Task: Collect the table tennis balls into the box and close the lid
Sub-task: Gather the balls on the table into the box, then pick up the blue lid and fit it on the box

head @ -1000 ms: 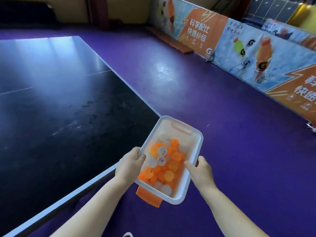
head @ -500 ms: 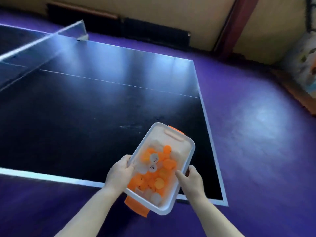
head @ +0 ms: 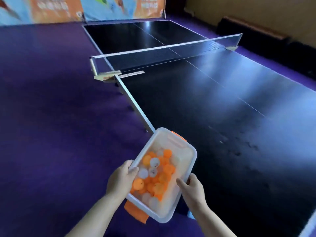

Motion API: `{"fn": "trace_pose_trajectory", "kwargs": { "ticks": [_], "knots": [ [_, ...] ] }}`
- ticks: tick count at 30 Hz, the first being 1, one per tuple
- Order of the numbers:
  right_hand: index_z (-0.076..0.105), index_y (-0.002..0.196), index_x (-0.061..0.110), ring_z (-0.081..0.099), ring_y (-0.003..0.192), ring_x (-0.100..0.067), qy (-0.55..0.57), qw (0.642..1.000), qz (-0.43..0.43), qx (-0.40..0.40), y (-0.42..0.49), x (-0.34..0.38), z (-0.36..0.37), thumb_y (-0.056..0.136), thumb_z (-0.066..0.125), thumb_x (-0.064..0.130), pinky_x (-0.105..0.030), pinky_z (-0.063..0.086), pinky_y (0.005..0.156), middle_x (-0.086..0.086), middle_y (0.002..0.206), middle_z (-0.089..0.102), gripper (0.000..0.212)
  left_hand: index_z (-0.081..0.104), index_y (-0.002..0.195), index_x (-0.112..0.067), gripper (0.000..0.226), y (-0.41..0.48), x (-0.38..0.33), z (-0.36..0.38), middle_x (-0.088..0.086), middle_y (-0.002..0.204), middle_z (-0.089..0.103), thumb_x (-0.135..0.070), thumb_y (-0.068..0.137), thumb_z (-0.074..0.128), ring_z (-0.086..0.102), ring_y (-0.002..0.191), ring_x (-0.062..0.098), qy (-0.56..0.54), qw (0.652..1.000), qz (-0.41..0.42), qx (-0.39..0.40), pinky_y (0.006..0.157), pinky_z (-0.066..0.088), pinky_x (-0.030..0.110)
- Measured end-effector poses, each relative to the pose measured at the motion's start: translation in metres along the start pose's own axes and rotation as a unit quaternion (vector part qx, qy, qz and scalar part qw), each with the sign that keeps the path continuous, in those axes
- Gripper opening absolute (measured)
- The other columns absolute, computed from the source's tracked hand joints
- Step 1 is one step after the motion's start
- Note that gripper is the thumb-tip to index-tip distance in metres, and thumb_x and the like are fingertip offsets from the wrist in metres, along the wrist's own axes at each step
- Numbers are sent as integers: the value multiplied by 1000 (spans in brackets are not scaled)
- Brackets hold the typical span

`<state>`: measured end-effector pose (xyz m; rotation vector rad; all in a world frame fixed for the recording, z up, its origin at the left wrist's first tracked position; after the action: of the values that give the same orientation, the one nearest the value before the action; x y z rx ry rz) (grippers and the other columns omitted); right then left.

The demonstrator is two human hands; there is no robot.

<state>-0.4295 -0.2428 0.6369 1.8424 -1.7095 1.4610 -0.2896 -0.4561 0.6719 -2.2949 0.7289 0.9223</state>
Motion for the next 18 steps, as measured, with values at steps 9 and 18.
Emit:
{"fn": "trace_pose_trajectory", "kwargs": {
  "ticks": [9, 18],
  "knots": [
    [50, 83, 8, 58, 70, -22, -63, 994, 31, 84, -42, -67, 101, 82, 62, 33, -38, 53, 63, -7, 79, 60, 28, 58, 94, -33, 5, -50, 125, -16, -13, 75, 62, -32, 91, 53, 60, 74, 9, -29, 996, -77, -40, 70, 52, 35],
    [57, 86, 12, 63, 79, -22, -16, 983, 142, 112, 19, -220, 199, 82, 62, 18, -39, 54, 70, -8, 88, 65, 9, 59, 120, -22, 33, -13, 287, 92, -2, 96, 67, -35, 90, 55, 63, 89, 22, -12, 983, -182, -25, 72, 48, 33]
  ]
}}
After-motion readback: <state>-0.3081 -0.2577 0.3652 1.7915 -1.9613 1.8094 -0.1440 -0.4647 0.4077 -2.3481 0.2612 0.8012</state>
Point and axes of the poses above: each hand's wrist, its own y-axis towards the middle knuckle, its own z-axis out of the palm, x = y × z, the point moved 8 cm from there along y, towards the middle knuckle
